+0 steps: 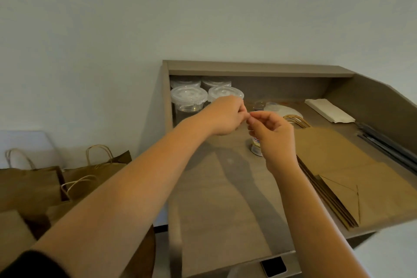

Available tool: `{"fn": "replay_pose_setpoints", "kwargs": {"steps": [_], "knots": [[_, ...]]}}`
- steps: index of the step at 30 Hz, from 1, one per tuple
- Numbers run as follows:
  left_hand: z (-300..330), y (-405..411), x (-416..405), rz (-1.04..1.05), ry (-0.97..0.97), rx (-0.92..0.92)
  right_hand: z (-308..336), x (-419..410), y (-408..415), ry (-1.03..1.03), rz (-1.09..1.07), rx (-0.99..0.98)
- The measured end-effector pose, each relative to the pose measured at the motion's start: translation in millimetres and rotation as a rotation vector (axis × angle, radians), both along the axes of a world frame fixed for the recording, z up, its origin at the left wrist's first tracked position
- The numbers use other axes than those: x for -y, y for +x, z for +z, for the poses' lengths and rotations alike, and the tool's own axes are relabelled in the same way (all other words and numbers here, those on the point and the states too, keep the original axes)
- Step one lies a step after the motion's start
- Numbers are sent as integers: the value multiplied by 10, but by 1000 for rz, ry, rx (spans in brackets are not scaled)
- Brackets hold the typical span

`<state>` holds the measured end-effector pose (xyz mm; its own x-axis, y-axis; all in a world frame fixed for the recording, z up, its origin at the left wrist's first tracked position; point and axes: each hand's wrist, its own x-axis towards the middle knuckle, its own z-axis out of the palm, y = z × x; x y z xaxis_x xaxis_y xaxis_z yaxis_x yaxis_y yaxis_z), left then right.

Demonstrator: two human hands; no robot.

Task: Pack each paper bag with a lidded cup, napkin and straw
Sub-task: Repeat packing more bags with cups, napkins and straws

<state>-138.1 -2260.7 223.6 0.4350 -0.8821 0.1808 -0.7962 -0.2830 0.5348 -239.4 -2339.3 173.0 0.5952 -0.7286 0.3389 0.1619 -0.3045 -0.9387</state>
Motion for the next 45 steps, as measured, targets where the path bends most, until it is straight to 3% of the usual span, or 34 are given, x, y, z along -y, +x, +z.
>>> {"fn": "replay_pose_setpoints", "kwargs": {"steps": [4,9,13,16,21,24,28,30,36,40,45], "knots": [[36,-41,-808,45,-186,-145,206,-648,-40,7,119,64],[-183,-73,-1936,143,-277,-265,194,-1534,10,-199,297,-60],[-519,-29,-2628,268,-211,-347,-82,-2159,175,-316,366,-245],[-838,14,-3079,371,-81,-290,-380,-2594,297,-333,445,-376],[-1438,103,-3780,491,66,-314,-929,-3072,463,-158,608,-560],[-1819,162,-4120,555,277,-330,-1191,-3144,445,-18,616,-630],[-2299,136,-4229,383,629,-261,-1463,-3092,342,173,678,-727],[-2469,77,-4125,334,697,-250,-1600,-3064,288,198,679,-767],[-2742,47,-3876,387,673,-91,-1979,-2817,224,263,266,-622],[-2832,98,-3761,411,684,-66,-2158,-2756,303,365,272,-669],[-2907,141,-3654,437,677,-30,-2193,-2756,448,352,313,-712]]}}
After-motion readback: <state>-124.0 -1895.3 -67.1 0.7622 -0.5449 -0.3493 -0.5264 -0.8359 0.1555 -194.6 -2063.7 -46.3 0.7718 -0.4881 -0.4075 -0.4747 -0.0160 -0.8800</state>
